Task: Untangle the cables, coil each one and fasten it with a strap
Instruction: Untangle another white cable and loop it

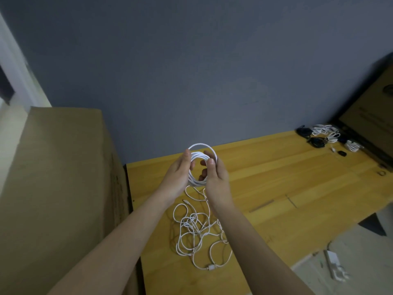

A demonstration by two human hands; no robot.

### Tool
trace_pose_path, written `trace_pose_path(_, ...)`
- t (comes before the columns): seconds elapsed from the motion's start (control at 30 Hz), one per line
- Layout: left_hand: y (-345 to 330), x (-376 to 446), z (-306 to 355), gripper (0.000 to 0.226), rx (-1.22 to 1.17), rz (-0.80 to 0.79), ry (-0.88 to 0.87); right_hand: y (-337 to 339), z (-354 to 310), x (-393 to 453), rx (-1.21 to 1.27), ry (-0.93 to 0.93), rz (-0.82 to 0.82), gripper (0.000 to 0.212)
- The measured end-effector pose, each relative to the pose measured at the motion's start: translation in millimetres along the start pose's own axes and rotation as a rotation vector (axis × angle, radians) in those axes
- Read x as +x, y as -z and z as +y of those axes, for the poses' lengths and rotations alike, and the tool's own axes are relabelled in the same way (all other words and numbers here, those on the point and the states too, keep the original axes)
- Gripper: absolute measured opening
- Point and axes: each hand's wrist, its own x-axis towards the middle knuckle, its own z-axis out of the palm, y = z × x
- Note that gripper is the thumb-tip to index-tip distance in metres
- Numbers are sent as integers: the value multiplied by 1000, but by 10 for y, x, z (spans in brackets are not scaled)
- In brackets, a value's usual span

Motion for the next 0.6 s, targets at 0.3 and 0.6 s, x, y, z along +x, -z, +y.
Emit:
trace_pose_path(0.3, 15, 34, -106, 28, 235, -96, -173, 151, 98, 7, -150, 18, -11, 29)
trace_pose_path(0.6, -132, -15, -132, 16, 380, -164, -181, 275, 102, -110, -103, -37, 44, 32)
